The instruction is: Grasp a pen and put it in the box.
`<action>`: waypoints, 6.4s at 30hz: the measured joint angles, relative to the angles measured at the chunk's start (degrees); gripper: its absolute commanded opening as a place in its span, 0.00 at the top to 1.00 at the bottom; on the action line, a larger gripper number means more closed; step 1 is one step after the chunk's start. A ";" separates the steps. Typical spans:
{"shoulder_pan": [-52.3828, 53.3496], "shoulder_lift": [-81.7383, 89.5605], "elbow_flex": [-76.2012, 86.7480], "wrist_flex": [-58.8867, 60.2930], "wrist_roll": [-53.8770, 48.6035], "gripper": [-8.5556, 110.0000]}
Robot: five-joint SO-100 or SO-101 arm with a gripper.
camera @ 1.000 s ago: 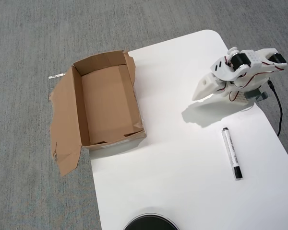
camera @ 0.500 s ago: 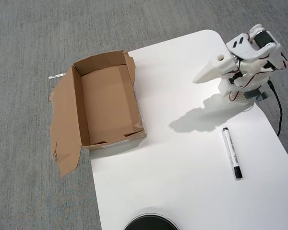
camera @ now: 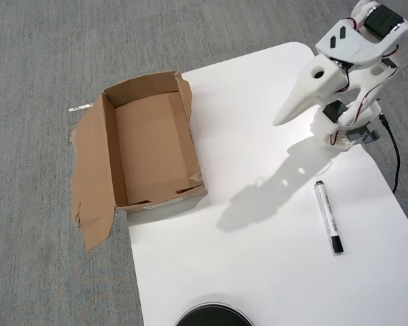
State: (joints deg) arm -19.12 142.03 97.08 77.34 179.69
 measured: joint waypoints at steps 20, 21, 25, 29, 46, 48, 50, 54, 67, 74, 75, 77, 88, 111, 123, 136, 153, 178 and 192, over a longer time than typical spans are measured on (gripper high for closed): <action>-8.53 -3.25 -3.08 7.47 -57.22 0.92; -10.11 -3.25 -3.08 8.88 -59.68 0.92; -15.82 -3.25 -3.08 13.97 -66.45 0.92; -21.27 -3.25 -3.08 16.44 -69.79 0.92; -33.05 -4.22 -2.02 16.79 -70.40 0.92; -33.66 -4.66 -0.97 16.79 -70.40 0.92; -34.89 -5.10 -0.26 16.79 -70.40 0.92; -35.95 -5.10 1.14 16.79 -70.40 0.92; -43.15 -6.42 16.17 16.70 -70.40 0.92; -46.23 -11.16 23.12 16.08 -70.49 0.92; -47.29 -13.01 23.12 15.64 -70.58 0.92; -49.04 -18.63 23.12 14.15 -70.49 0.92; -50.62 -25.22 23.29 2.55 -70.49 0.92; -50.54 -28.13 23.99 2.37 -70.75 0.82; -50.10 -37.35 23.91 -10.81 -83.67 0.82; -50.19 -39.20 23.91 -14.94 -84.29 0.82; -50.19 -39.20 23.91 -14.94 -84.29 0.82; -26.46 -40.17 1.49 -14.94 -94.13 0.82; -9.58 -43.07 -0.09 -14.94 -95.36 0.82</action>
State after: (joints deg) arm -28.70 98.96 96.99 62.40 84.33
